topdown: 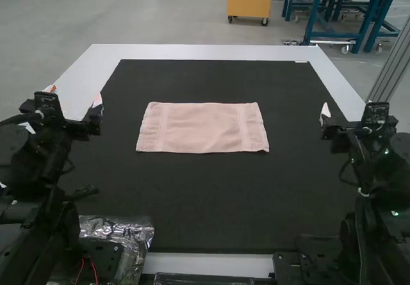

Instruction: Fold the towel.

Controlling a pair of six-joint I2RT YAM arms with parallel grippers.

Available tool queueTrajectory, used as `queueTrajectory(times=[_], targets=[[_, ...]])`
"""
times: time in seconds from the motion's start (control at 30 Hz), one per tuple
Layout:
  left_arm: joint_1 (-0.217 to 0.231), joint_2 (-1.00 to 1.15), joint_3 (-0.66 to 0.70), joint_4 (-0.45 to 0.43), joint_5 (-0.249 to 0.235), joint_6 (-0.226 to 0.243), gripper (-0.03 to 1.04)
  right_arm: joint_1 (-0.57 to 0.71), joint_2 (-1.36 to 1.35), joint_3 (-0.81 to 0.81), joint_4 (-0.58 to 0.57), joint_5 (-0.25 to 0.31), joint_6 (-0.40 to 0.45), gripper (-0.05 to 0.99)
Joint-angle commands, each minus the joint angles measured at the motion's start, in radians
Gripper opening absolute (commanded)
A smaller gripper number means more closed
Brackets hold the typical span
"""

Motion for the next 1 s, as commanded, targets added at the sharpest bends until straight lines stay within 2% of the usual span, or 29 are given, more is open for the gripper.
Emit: queueTrajectory(times=[0.0,0.07,0.1,0.17,0.23,0.3,0.33,0.4,0.53,0.7,0.8,0.9,0.97], targets=[[0.002,-0.002,-0.006,0.017,-0.020,0.159,0.96,-0.011,-0.008,-0.006,0.015,0.014,-0.189,0.91],[0.002,-0.002,-0.006,0.017,-0.003,0.280,0.96,-0.004,-0.010,-0.006,0.016,0.003,-0.213,0.91],[0.000,-0.002,-0.004,0.017,0.002,0.309,0.96,-0.004,-0.008,-0.006,0.024,0.000,-0.227,0.91],[0.000,-0.002,-0.006,0.054,0.025,0.281,0.96,-0.004,-0.010,-0.007,0.056,0.000,-0.278,0.91],[0.003,-0.002,-0.004,0.083,0.029,0.271,0.96,-0.011,-0.010,-0.006,0.119,0.000,-0.266,0.91],[0.006,-0.002,0.010,0.109,0.025,0.266,0.96,-0.022,-0.008,0.008,0.170,0.028,-0.258,0.91],[0.005,-0.002,0.030,0.111,0.025,0.263,0.96,-0.027,-0.005,0.031,0.167,0.032,-0.250,0.91],[0.000,0.001,0.102,0.059,0.025,0.252,0.96,-0.036,0.006,0.093,0.130,0.031,-0.206,0.91],[-0.001,0.115,0.249,0.024,0.016,0.176,0.96,-0.039,0.138,0.248,0.102,0.038,-0.091,0.91],[0.000,0.434,0.439,-0.061,-0.003,-0.027,0.96,-0.040,0.469,0.461,0.067,0.051,0.063,0.91],[0.000,0.630,0.519,-0.079,-0.024,-0.096,0.96,-0.040,0.682,0.584,-0.038,0.015,0.139,0.91],[0.003,0.793,0.576,-0.087,-0.053,-0.114,0.96,-0.044,0.872,0.671,-0.113,-0.037,0.208,0.91],[-0.001,0.886,0.594,-0.093,-0.070,-0.116,0.96,-0.039,0.975,0.711,-0.145,-0.064,0.216,0.91]])
